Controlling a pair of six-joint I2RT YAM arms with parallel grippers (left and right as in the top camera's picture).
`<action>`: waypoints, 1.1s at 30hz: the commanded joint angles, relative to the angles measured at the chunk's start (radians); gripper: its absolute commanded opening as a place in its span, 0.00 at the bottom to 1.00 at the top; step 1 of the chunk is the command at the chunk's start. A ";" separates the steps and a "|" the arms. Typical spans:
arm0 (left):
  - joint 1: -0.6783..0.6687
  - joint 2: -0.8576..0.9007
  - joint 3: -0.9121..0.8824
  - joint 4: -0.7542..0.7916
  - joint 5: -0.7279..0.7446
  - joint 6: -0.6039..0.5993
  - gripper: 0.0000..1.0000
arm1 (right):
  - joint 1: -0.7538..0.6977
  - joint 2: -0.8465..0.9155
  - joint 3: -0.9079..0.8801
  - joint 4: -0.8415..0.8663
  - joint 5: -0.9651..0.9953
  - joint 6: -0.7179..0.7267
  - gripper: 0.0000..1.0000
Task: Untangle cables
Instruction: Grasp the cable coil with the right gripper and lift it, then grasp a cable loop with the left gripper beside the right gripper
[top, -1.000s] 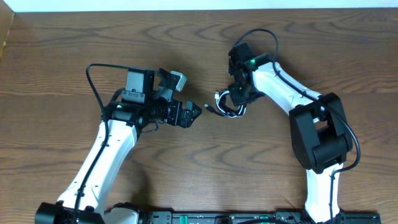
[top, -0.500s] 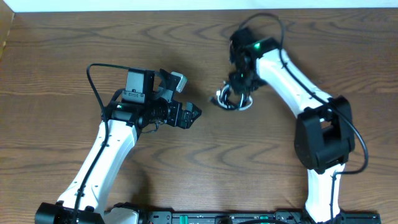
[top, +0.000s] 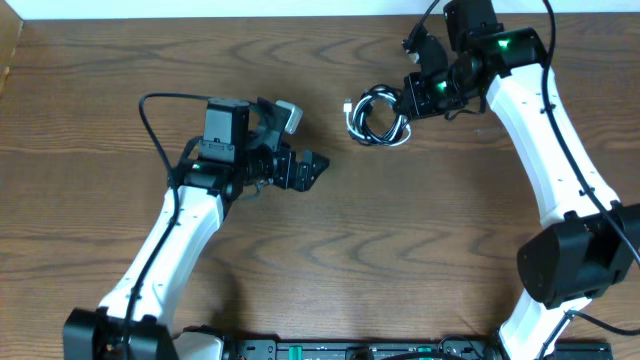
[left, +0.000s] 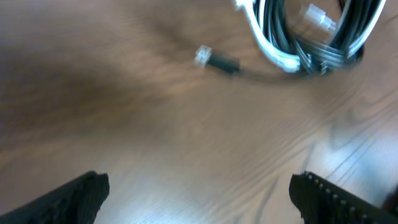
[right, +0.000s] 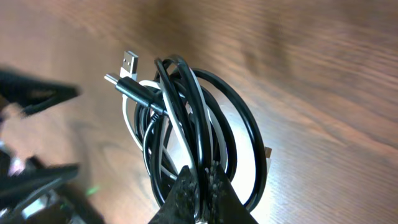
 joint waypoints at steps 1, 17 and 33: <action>0.000 0.043 -0.009 0.077 0.192 -0.053 0.98 | 0.000 -0.050 0.017 -0.017 -0.085 -0.072 0.01; 0.000 0.093 -0.009 0.269 0.330 -0.166 0.98 | 0.001 -0.069 0.017 -0.036 -0.169 -0.101 0.01; -0.018 0.094 -0.009 0.365 0.331 -0.217 0.98 | 0.000 -0.069 0.017 -0.047 -0.320 -0.146 0.01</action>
